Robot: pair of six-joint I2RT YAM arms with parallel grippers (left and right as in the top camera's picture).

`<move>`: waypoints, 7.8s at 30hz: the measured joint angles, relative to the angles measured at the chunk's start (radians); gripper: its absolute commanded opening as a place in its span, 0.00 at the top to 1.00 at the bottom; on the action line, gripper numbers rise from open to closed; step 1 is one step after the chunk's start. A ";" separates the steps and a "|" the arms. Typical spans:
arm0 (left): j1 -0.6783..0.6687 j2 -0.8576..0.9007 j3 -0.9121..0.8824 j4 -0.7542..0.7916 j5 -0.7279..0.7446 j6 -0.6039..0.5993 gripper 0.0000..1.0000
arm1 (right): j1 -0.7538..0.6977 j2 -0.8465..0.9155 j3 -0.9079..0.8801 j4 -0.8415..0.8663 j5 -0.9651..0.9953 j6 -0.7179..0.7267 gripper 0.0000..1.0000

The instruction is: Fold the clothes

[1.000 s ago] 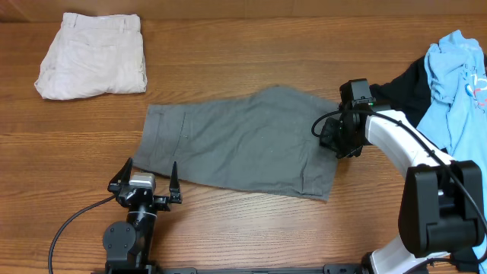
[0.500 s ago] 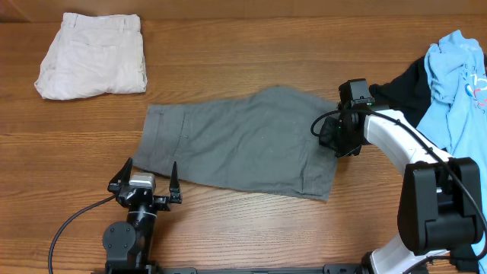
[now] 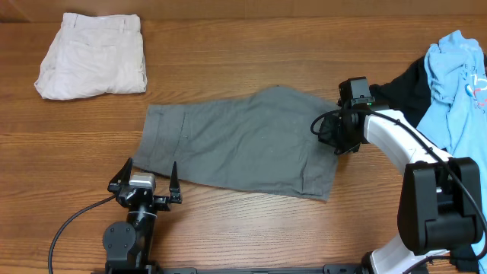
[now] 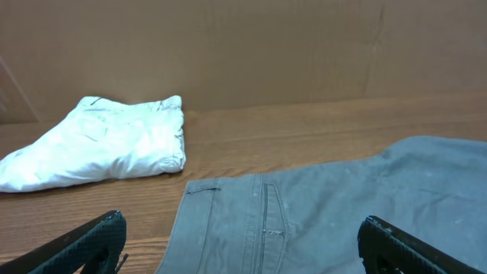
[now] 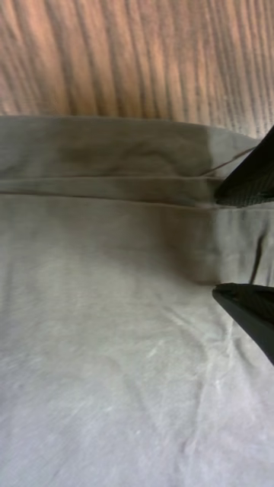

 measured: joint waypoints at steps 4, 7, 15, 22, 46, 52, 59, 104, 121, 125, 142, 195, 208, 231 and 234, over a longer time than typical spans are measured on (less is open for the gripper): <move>0.000 0.000 0.000 0.000 0.000 0.000 0.00 | 0.000 0.000 0.000 0.019 0.009 0.000 0.62; 0.000 0.000 0.000 0.000 0.000 0.000 0.00 | 0.000 0.000 0.000 0.030 0.016 0.000 0.62; 0.000 0.000 0.000 0.000 0.000 0.000 0.00 | 0.000 0.008 -0.019 0.055 0.027 0.000 0.62; 0.000 0.000 0.000 0.000 0.000 0.000 0.00 | 0.000 0.010 -0.051 0.087 0.027 0.000 0.73; 0.000 0.000 0.000 0.000 0.000 0.000 0.00 | 0.000 0.011 0.001 -0.037 0.096 0.000 0.96; 0.000 0.000 0.000 0.000 0.000 0.000 0.00 | 0.000 0.011 0.071 -0.122 0.118 0.000 0.96; 0.000 0.000 0.000 0.000 0.000 0.000 0.00 | 0.000 0.011 0.112 -0.221 0.132 0.000 0.96; 0.000 0.000 0.000 0.000 0.000 0.000 0.00 | 0.195 -0.147 -0.176 -0.244 -0.068 0.130 0.93; 0.000 0.000 0.000 0.000 0.000 0.000 0.00 | 0.124 -0.147 -0.261 -0.352 0.078 0.382 0.96; 0.000 0.000 0.000 0.000 0.000 0.000 0.00 | 0.124 -0.153 -0.241 -0.389 0.116 0.402 0.96; 0.000 0.000 0.000 0.000 0.000 0.000 0.00 | 0.131 -0.515 -0.085 -0.280 0.077 0.389 0.00; 0.000 0.631 0.624 -0.346 0.422 -0.173 0.00 | 0.131 -0.511 -0.085 -0.191 0.000 0.373 0.00; 0.005 1.594 1.404 -0.935 0.292 0.065 0.00 | 0.131 -0.511 -0.085 -0.192 0.000 0.373 0.00; 0.387 1.987 1.427 -1.042 0.642 0.462 0.00 | 0.131 -0.511 -0.085 -0.191 0.000 0.373 0.00; 0.375 2.026 1.427 -1.041 0.648 0.476 0.00 | 0.131 -0.511 -0.085 -0.192 0.001 0.373 0.00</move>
